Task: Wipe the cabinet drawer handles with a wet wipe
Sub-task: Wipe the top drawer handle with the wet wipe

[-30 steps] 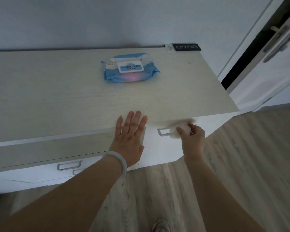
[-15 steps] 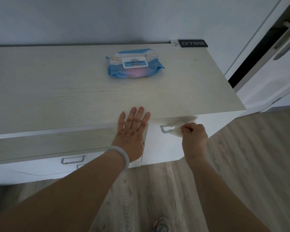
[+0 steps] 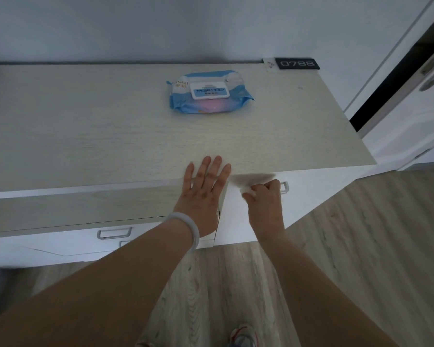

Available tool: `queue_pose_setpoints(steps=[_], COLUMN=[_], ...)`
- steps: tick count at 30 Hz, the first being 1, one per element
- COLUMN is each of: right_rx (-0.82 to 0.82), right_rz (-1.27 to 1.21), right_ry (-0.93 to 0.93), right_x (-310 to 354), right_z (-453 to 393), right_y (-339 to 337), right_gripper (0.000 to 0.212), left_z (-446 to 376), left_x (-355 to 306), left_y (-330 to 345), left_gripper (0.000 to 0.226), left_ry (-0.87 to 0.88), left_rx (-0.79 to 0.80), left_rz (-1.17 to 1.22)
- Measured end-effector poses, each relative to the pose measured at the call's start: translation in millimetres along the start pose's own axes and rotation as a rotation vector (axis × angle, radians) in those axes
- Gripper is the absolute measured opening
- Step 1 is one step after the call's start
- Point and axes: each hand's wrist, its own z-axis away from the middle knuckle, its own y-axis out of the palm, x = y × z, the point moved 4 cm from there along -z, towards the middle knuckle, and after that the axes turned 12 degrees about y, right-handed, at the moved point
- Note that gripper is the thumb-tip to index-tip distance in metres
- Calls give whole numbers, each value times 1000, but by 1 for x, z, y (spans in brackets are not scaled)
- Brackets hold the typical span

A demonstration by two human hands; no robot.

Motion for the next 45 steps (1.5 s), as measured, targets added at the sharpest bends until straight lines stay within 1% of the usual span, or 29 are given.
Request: queue_pose_setpoints(steps=[2, 4, 7, 9, 11, 13, 15, 17, 20, 22, 24, 28, 31, 33, 35, 36, 37, 39, 42, 44, 45], right_rx=[21, -11, -75, -48, -26, 5, 38, 23, -2, 12, 3, -13, -3, 4, -15, -19, -11, 26, -33, -67, -66], right_rz=[25, 94, 108, 84, 74, 69, 105, 156, 98, 139, 125, 142, 40, 31, -33, -17, 29, 88, 214, 311, 311], right_ry=[-46, -90, -61, -74, -128, -178, -217, -200, -104, -111, -119, -140, -5, -14, -15, -27, -91, -150, -167, -187, -187], right_x=[-5, -20, -31, -15, 1, 1, -12, -26, -19, -1, 6, -16, -17, -3, 3, 1, -2, -19, -40, -36, -29], right_z=[-4, -10, -14, -10, -4, -5, -12, -21, -18, -8, -5, -16, -16, -9, -5, -5, -4, -8, -23, -24, -21], right_y=[-10, -27, -37, -24, -10, -10, -22, -33, -24, -6, -6, -30, -23, -6, 2, 1, -2, -14, -42, -43, -37], right_gripper=[18, 19, 15, 10, 8, 10, 10, 10, 4, 9, 18, 21, 17, 13, 13, 13, 12, 11, 9, 5, 3], left_z=[0, -1, -1, -1, 0, 0, 0, -1, -1, 0, 0, 0, 0, 0, 0, -1, -1, 0, 0, -1, -1], left_x=[1, 1, 1, 1, 2, 2, 2, 2, 3, 3, 3, 3, 2, 2, 1, 1, 1, 1, 1, 1, 1], left_y=[2, 2, 1, 1, 3, 5, 5, 4, 5, 6, 5, 5, 4, 4, 3, 2, 2, 2, 1, 0, 0], left_gripper=[100, 104, 105, 106, 109, 111, 113, 115, 116, 117, 117, 116, 114, 113, 112, 112, 112, 113, 115, 114, 114], left_ry=[8, 12, 6, 4, -1, 2, 11, 11, 1, -2, -2, -1, -5, -10, -9, -6, -3, 0, 5, -2, -6], left_rx=[-1, 3, 16, 17, 3, 6, 17, 19, 29, 25, 31, 42, 51, 42, 50, 55, 60, 70, 76, 96, 96], left_rz=[1, -2, -6, -18, -33, -35, -38, -34, -43, -47, -50, -51, -62, -59, -61, -58, -56, -57, -54, -47, -42])
